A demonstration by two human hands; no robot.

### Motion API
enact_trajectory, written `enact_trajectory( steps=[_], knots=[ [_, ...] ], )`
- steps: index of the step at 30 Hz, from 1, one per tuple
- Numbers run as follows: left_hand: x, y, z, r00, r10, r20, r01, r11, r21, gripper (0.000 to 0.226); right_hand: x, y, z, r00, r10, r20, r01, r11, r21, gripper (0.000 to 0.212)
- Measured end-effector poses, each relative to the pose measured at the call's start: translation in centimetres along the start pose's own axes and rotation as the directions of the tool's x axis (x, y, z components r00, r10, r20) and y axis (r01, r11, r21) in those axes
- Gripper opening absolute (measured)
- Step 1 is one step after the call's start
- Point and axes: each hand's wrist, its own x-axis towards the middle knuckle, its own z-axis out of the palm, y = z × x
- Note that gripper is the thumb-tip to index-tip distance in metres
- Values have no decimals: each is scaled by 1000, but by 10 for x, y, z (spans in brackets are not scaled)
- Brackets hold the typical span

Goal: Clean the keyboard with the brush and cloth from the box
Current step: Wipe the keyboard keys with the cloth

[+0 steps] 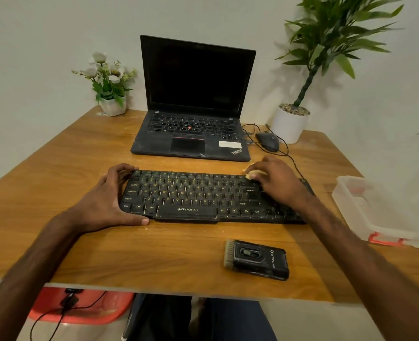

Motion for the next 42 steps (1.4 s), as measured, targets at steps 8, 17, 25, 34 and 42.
enact_trajectory(
  steps=[8,17,25,34,42],
  knots=[
    [-2,4,-3,1000,-6,12,6,1000,17,120,-3,-24,11,995,-100,-8,99,993,-70,27],
    [-1,4,0,999,8,34,-7,999,-35,120,-9,35,-9,982,164,-92,-170,984,-55,24],
    [-4,13,-1,999,13,34,-14,1000,26,113,-18,11,3,984,112,-139,-104,992,66,21],
    [-6,15,-1,999,7,45,-5,999,-42,117,-61,40,-16,978,150,-145,-153,988,-10,22],
    [-5,15,1,1000,-8,29,7,1000,23,131,-76,-7,5,990,-121,-69,132,976,175,32]
  ],
)
